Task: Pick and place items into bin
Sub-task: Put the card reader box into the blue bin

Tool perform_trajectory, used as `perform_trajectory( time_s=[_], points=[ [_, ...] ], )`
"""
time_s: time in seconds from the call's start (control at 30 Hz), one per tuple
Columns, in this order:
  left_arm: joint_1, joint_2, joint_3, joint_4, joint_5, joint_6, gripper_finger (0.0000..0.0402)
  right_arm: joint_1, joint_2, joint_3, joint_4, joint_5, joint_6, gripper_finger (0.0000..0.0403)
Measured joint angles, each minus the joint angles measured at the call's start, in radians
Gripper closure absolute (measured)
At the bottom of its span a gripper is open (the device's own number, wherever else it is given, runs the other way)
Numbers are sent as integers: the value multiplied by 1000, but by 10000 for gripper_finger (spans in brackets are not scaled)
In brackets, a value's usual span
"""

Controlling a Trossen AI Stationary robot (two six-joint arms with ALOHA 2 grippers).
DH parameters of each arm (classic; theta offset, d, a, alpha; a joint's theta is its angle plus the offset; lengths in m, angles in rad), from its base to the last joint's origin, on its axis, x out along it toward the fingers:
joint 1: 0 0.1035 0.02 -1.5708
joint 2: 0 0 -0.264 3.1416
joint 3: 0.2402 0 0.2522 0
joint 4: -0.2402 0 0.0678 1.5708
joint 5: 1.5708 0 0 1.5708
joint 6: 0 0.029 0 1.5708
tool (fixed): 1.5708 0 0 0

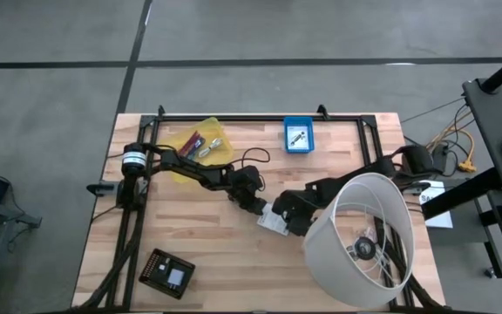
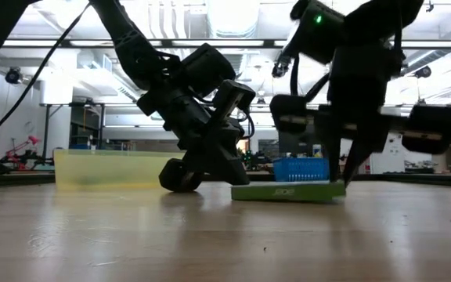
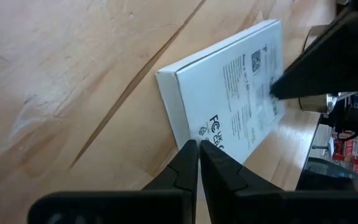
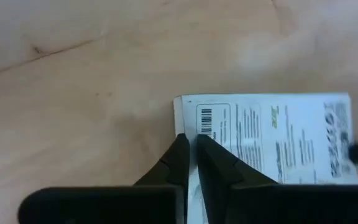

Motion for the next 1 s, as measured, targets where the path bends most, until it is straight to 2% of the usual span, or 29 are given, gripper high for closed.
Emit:
perform_trajectory(
  time_s=[0.3, 0.5, 1.0],
  points=[
    [-1, 0, -1, -3, 8, 31, 401, -1, -144, 1, -60, 45, 16, 394],
    [-2, 1, 2, 6, 22, 69, 401, -6, -232, 11, -6, 95, 40, 397],
    [-2, 2, 52, 10, 10, 58, 401, -7, -224, 21, 59, 70, 40, 395]
  ],
)
